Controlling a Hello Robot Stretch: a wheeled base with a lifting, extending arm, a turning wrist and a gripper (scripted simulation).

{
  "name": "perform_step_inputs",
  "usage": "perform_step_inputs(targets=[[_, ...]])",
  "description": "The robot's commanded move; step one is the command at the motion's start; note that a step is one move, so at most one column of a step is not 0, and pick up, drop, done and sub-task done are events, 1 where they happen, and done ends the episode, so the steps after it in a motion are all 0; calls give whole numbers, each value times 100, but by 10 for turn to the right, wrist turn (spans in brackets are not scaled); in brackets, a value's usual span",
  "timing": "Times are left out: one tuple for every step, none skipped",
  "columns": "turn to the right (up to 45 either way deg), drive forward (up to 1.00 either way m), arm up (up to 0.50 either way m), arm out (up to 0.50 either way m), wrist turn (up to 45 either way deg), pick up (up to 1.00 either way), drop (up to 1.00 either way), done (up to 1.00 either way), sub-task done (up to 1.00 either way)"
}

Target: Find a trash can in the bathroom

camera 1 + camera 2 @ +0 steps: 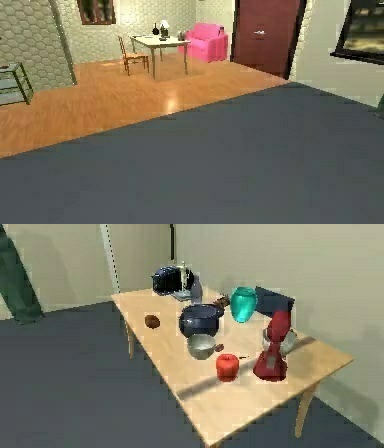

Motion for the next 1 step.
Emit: perform_step_inputs(targets=[[-240, 0, 0, 0, 0, 0, 0, 0, 0]])
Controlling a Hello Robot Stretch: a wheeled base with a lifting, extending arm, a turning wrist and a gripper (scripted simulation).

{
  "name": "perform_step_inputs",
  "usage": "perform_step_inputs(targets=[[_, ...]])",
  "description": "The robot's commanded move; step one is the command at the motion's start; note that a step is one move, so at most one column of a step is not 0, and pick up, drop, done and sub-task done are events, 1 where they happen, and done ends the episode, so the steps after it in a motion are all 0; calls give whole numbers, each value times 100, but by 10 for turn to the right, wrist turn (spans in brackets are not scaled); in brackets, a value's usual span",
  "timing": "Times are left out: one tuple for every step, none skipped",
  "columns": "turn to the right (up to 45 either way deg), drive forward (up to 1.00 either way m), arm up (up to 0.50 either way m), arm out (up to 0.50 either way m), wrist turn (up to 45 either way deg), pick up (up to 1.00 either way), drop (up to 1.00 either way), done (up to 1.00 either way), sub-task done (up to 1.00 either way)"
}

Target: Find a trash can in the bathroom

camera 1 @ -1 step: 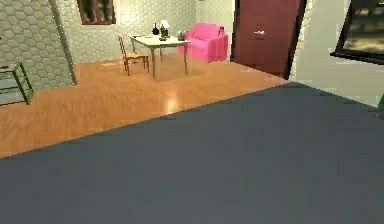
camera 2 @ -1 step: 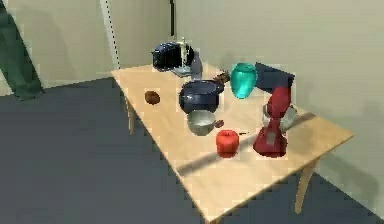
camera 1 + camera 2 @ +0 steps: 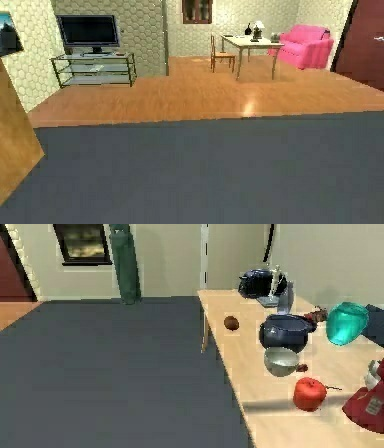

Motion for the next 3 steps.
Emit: perform_step_inputs(targets=[[0, 100, 0, 0, 0, 0, 0, 0, 0], [0, 100, 0, 0, 0, 0, 0, 0, 0], [0, 100, 0, 0, 0, 0, 0, 0, 0]])
